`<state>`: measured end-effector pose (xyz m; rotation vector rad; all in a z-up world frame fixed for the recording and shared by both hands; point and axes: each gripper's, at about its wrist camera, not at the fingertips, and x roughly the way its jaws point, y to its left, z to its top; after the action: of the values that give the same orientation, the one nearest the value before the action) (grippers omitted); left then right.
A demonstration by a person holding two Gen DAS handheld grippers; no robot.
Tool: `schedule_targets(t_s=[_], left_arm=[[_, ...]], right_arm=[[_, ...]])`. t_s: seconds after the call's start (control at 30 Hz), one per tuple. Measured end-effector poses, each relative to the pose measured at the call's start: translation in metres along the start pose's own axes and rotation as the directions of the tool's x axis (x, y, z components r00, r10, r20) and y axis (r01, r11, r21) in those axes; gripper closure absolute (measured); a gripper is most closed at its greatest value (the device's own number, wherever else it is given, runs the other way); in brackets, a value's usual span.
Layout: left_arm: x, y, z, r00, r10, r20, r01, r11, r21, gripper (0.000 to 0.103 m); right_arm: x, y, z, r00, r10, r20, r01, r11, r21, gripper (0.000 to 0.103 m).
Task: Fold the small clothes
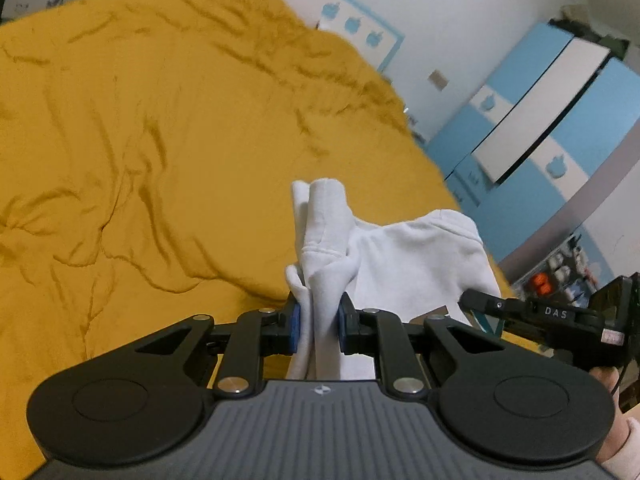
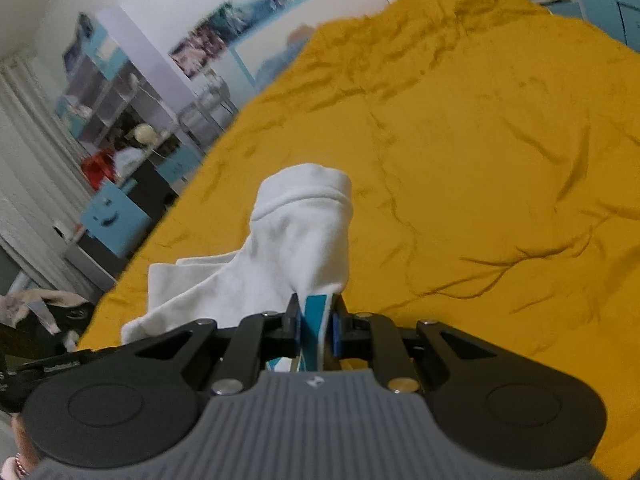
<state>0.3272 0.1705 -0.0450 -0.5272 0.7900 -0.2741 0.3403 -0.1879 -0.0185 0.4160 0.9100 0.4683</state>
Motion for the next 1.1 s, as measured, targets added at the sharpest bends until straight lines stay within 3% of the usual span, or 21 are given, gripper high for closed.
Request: schedule_targets(t_s=[0.27, 0.43, 0.5, 0.57, 0.67, 0.83, 0.93, 1.03, 1.1], left_arm=[[0.039, 0.051, 0.0, 0.99, 0.088, -0.107, -0.092, 0.995, -0.031, 0.095], [0.041, 0.062, -0.004, 0.988, 0.092, -0.124, -0.099, 0.994, -0.053, 0.095], [0.04, 0.06, -0.001, 0.986, 0.111, -0.125, -0.117, 0.992, -0.043, 0.095], [0.036, 0.056, -0.002, 0.981, 0.149, -0.12, -0.153, 0.988, -0.024, 0.095], [0.031, 0.045, 0.001, 0.95, 0.291, -0.109, -0.286, 0.956, 0.065, 0.095], [-0.001, 0.028, 0.0, 0.968, 0.248, -0.047, -0.244, 0.966, 0.084, 0.095], [-0.014, 0.004, -0.002, 0.984, 0.178, -0.01, -0.175, 0.978, 0.115, 0.095], [-0.015, -0.017, -0.011, 0.997, 0.078, -0.02, -0.074, 0.988, 0.137, 0.095], [-0.006, -0.026, -0.022, 0.996, 0.073, -0.046, -0.064, 0.984, 0.169, 0.095]], right_arm=[[0.078, -0.049, -0.009, 0.986, -0.097, -0.132, 0.108, 0.991, 0.083, 0.094], [0.092, -0.072, -0.013, 0.982, -0.086, -0.169, 0.109, 0.985, 0.131, 0.093], [0.09, -0.073, -0.013, 0.981, -0.093, -0.17, 0.116, 0.985, 0.129, 0.088], [0.087, -0.067, -0.009, 0.977, -0.137, -0.163, 0.154, 0.984, 0.093, 0.078], [0.073, -0.054, -0.004, 0.968, -0.214, -0.129, 0.217, 0.976, 0.009, 0.076], [0.034, -0.03, -0.003, 0.944, -0.327, -0.039, 0.32, 0.939, -0.124, 0.071], [0.01, -0.014, -0.009, 0.953, -0.302, -0.023, 0.292, 0.938, -0.184, 0.072], [-0.005, 0.009, -0.026, 0.963, -0.269, -0.005, 0.256, 0.924, -0.284, 0.078], [-0.01, 0.019, -0.04, 0.964, -0.264, 0.008, 0.251, 0.907, -0.338, 0.078]])
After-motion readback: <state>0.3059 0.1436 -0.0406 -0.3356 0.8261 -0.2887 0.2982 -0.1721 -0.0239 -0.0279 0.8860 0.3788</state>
